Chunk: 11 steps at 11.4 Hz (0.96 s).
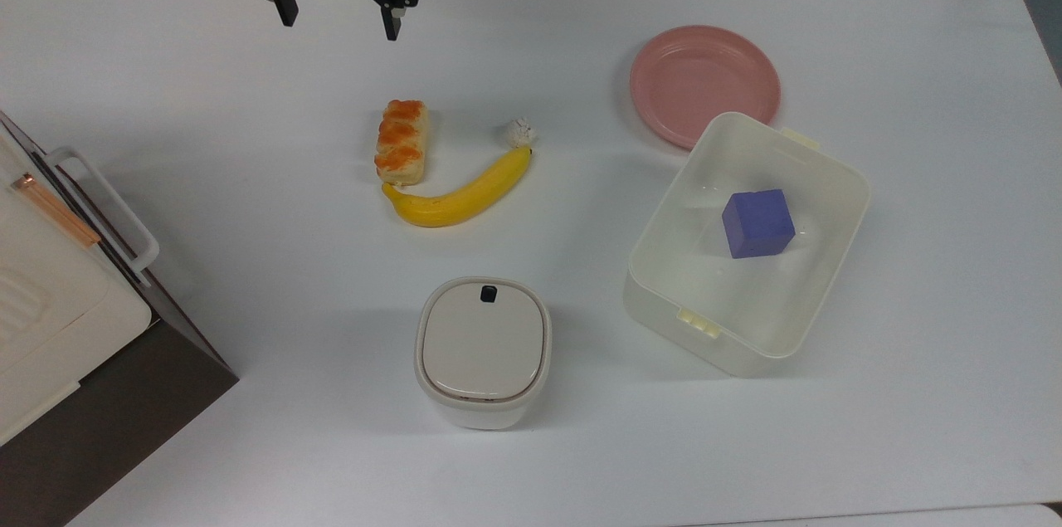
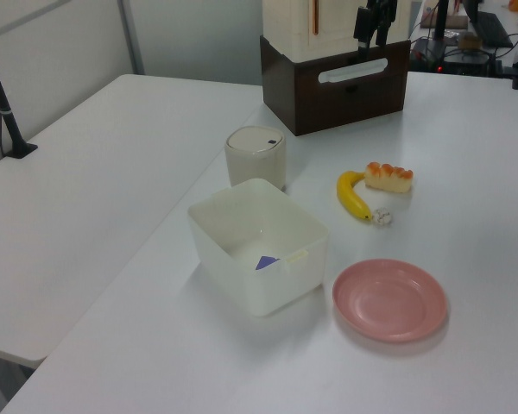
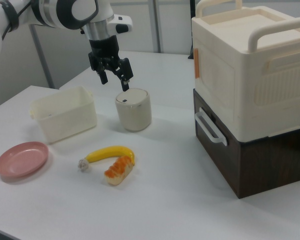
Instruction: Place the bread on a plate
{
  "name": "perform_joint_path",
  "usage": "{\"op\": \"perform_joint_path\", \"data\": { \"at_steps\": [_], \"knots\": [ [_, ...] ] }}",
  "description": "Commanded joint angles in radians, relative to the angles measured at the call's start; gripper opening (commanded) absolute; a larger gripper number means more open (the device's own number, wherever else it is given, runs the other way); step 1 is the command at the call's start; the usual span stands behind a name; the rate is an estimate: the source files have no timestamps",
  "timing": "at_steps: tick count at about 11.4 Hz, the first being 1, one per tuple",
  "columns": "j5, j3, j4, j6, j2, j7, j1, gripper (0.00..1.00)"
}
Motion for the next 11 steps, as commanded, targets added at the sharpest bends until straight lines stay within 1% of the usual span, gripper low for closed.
{"op": "perform_joint_path", "data": {
  "at_steps": [1,6,11],
  "knots": [
    [-0.012,0.001,-0.012,-0.006,-0.020,-0.021,0.001,1.00],
    [-0.007,0.003,-0.029,-0.011,-0.060,-0.023,0.002,1.00],
    [-0.007,0.003,-0.033,-0.011,-0.060,-0.024,0.004,1.00]
  ]
}}
